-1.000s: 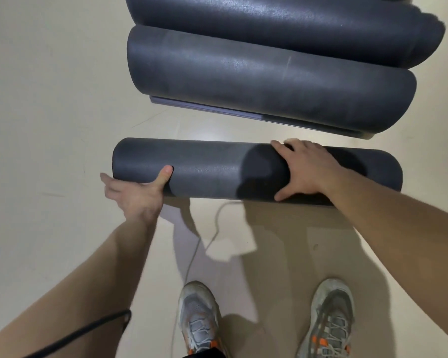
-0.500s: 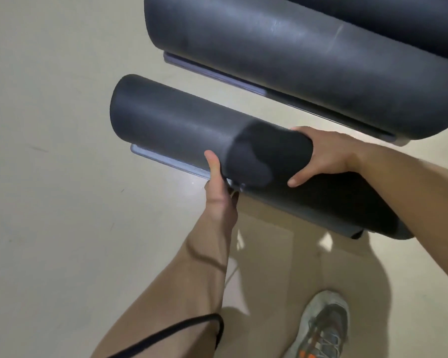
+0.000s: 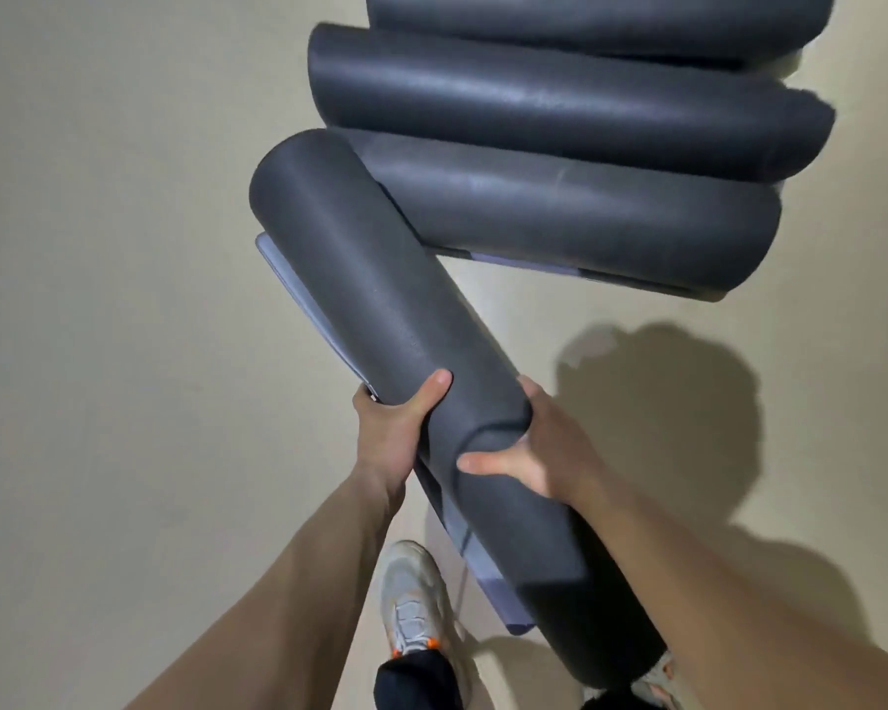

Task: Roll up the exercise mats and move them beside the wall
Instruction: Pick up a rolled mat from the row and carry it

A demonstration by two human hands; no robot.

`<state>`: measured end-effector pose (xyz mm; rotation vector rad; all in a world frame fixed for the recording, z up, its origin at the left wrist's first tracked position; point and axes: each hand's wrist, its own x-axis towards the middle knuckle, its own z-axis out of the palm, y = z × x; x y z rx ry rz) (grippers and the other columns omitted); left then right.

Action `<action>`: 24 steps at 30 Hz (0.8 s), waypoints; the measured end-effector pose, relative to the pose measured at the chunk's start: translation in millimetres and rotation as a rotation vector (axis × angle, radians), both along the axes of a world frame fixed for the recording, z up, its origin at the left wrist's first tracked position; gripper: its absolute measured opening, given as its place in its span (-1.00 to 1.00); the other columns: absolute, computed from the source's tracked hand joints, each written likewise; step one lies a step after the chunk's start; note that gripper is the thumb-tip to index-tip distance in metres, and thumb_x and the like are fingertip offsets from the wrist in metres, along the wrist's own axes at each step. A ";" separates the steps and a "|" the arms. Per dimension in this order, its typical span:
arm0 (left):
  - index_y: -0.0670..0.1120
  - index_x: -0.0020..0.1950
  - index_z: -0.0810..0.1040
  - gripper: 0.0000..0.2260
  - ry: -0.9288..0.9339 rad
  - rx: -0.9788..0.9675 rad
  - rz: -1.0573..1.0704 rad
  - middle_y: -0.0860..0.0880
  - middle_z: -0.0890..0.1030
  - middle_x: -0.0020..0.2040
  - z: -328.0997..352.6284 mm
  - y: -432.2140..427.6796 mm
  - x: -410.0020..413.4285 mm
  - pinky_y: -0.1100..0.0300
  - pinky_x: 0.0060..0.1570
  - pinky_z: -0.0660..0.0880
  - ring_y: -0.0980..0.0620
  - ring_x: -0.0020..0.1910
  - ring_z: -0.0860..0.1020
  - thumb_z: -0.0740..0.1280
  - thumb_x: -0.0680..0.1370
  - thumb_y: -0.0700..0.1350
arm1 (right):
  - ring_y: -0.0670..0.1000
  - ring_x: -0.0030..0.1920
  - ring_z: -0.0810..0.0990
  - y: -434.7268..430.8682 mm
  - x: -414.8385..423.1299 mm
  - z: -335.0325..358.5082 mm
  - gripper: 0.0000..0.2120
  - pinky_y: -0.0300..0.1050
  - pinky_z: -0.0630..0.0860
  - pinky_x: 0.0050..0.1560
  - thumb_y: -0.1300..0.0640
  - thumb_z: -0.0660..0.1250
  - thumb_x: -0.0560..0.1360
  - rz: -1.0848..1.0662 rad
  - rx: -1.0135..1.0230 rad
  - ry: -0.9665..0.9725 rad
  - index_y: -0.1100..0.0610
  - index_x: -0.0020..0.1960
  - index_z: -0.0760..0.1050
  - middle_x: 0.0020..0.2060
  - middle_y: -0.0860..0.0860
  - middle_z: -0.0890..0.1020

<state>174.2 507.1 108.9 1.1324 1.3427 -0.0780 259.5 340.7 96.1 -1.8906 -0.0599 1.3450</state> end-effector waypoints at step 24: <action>-0.12 0.34 0.59 -0.12 -0.348 -0.057 -0.772 0.04 0.74 0.14 303.4 -527.8 527.7 0.08 0.14 0.65 0.05 0.08 0.72 0.72 0.14 0.26 | -0.12 0.14 0.65 -538.2 385.1 326.1 -0.01 -0.02 0.58 0.25 -0.31 0.70 -0.04 -0.813 -0.070 -0.239 -0.21 0.33 0.44 0.13 -0.26 0.66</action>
